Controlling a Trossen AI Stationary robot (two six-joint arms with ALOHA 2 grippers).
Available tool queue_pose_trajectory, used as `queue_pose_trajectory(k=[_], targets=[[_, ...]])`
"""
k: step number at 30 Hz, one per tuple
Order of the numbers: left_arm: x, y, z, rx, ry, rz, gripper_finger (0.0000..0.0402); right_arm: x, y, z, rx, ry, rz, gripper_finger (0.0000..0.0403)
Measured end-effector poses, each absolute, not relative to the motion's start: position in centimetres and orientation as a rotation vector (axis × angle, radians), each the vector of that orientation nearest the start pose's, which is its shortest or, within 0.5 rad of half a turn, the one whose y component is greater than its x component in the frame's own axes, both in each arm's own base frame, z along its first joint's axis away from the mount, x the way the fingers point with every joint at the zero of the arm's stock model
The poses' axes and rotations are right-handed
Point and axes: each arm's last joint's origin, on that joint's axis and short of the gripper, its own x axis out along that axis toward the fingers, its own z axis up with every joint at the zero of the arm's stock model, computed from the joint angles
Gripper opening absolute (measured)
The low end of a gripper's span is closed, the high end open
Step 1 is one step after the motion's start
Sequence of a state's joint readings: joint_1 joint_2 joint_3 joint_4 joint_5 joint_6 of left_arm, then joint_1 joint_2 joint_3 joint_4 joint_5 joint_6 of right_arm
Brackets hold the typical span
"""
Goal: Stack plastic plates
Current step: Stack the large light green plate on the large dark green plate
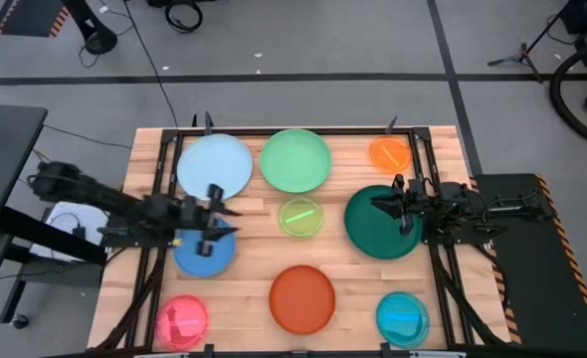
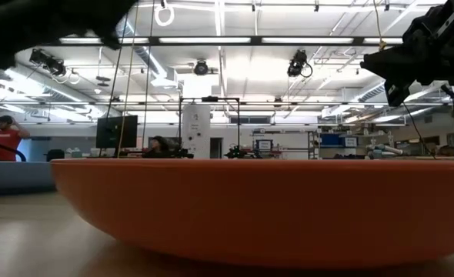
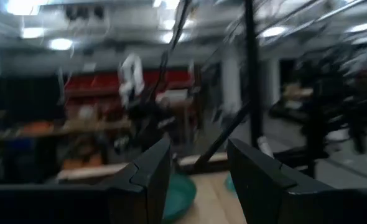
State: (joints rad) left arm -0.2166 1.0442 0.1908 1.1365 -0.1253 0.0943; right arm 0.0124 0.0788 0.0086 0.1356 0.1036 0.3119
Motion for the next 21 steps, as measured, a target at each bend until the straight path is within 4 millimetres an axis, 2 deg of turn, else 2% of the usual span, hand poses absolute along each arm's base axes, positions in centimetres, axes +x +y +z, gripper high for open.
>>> queue_pose_trajectory(k=[5, 8, 12, 16, 21], targets=[[25.2, -4.3, 21.7, 0.059, -0.024, 0.021, 0.0167, 10.2, -0.2, 17.4, 0.316, -0.085, -0.079, 0.0056], [27.9, -3.6, 22.3, -0.019, 0.181, 0.09, 0.0167, 10.2, -0.2, 17.4, 0.316, -0.084, -0.079, 0.0056], [28.9, -2.6, 23.3, -0.116, 0.445, 0.175, 0.0167, 10.2, -0.2, 17.4, 0.316, -0.084, -0.079, 0.0056], [28.9, -2.5, 24.6, -0.203, 0.602, 0.2, 0.0167, 10.2, -0.2, 17.4, 0.316, -0.084, -0.079, 0.0056], [28.9, -3.4, 25.4, -0.443, 0.644, 0.148, 0.0167, 10.2, -0.2, 17.4, 0.316, -0.084, -0.079, 0.0056]])
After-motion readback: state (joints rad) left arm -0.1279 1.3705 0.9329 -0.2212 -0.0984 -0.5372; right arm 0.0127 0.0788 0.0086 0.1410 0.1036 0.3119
